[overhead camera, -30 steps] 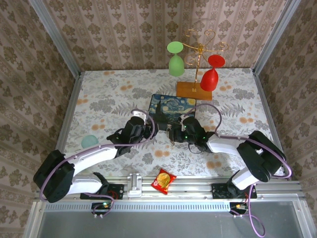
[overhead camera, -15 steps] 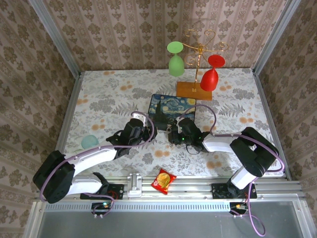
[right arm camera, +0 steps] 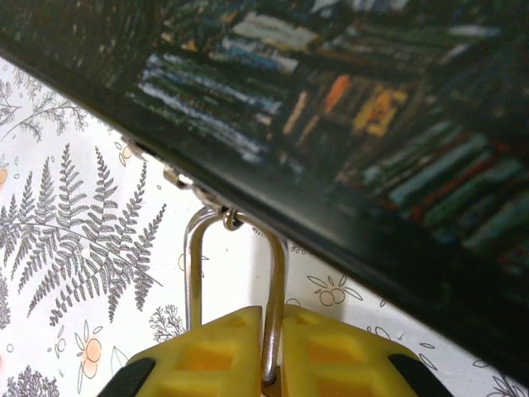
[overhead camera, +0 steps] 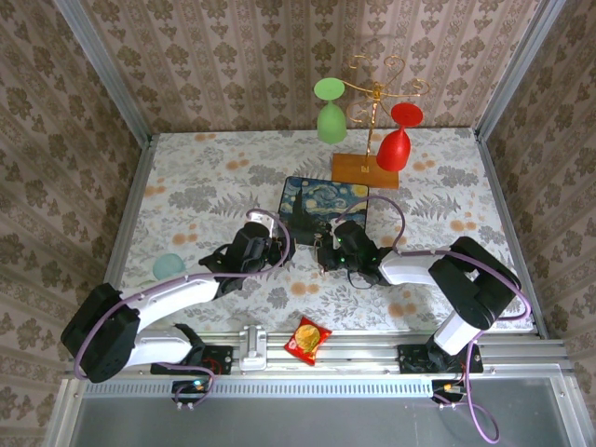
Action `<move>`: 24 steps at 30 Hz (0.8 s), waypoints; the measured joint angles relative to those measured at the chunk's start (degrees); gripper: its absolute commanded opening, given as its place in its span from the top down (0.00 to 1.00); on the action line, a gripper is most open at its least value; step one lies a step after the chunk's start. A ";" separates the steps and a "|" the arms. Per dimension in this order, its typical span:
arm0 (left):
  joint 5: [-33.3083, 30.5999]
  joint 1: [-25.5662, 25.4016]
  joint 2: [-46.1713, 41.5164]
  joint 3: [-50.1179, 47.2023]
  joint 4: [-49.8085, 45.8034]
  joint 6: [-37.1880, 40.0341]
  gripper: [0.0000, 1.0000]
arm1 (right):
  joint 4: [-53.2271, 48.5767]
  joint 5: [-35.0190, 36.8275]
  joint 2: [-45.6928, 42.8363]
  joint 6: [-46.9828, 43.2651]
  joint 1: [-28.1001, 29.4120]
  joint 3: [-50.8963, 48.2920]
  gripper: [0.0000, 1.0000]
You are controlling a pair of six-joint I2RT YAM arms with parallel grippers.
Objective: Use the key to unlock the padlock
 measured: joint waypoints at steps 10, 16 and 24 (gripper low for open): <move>-0.31 1.29 5.73 15.47 -5.35 12.13 0.48 | 3.54 0.26 -0.07 4.00 -0.07 -1.95 0.94; 0.94 2.01 20.85 27.34 -7.10 22.25 0.49 | 3.48 2.21 -1.07 9.31 -0.07 -2.97 0.94; -0.20 1.18 29.88 30.84 -7.65 29.18 0.52 | 3.89 5.62 -2.56 15.69 -0.04 -4.92 0.95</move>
